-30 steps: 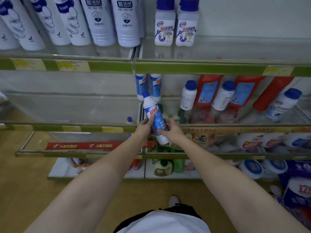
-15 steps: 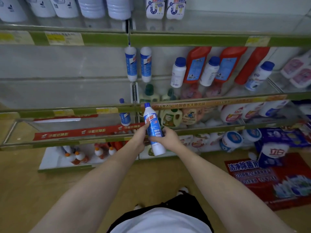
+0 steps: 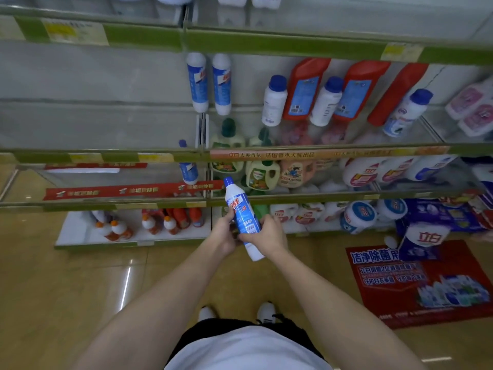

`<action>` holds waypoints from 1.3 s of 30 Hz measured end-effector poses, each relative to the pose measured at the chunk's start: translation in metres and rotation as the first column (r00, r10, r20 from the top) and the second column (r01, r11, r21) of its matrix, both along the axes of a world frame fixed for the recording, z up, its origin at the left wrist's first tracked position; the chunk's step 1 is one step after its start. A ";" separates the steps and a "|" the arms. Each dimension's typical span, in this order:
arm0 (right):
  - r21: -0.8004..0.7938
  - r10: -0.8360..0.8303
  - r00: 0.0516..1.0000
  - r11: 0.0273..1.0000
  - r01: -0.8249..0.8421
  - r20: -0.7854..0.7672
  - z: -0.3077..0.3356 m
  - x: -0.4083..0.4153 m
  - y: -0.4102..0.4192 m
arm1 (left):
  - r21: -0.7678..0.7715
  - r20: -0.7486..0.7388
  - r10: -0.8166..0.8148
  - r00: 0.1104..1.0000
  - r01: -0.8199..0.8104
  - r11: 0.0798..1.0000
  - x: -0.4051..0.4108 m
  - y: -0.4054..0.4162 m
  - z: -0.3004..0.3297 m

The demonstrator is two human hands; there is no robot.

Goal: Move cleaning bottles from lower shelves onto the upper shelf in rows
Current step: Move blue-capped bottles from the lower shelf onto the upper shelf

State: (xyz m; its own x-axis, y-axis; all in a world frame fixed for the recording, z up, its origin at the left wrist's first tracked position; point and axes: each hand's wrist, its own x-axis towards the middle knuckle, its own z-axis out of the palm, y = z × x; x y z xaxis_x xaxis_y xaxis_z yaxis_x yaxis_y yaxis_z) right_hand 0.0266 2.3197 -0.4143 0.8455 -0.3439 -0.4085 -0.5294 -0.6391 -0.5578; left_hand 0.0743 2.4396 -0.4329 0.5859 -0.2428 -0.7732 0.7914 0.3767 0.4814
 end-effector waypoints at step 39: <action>0.214 0.205 0.956 0.945 -0.249 0.210 0.021 0.040 -0.118 | 0.066 0.246 0.098 0.964 -0.117 0.991 0.029 -0.099 0.068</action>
